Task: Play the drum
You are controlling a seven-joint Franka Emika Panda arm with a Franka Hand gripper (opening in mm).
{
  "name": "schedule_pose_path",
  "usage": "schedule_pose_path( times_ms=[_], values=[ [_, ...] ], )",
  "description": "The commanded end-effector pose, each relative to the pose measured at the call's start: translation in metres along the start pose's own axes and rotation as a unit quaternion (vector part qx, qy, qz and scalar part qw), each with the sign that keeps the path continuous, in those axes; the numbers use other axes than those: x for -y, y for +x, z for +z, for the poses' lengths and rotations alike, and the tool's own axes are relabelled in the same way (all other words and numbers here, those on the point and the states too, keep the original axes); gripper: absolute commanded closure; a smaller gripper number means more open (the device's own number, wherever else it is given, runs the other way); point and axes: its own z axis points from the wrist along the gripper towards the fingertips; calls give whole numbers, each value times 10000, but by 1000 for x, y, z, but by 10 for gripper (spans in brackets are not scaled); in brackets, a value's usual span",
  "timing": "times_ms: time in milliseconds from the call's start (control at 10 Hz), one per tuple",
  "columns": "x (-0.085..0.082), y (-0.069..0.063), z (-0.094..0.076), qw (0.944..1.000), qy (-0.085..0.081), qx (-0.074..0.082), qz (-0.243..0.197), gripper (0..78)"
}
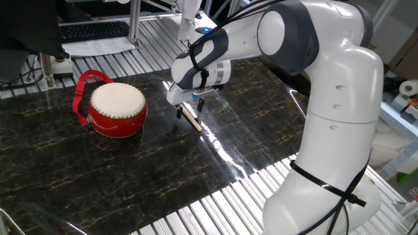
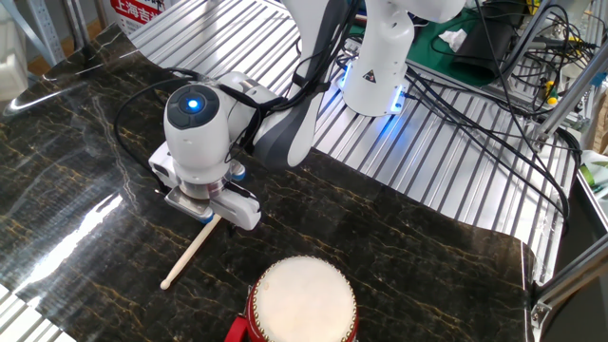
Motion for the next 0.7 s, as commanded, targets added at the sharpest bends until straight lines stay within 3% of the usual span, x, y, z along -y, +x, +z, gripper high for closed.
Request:
schedule_pose_path(
  times_ms=[100,700],
  values=[
    [4,-1,10,9997,23,75,-224,3],
    [12,-6,18,9994,-20,57,-345,3]
  ],
)
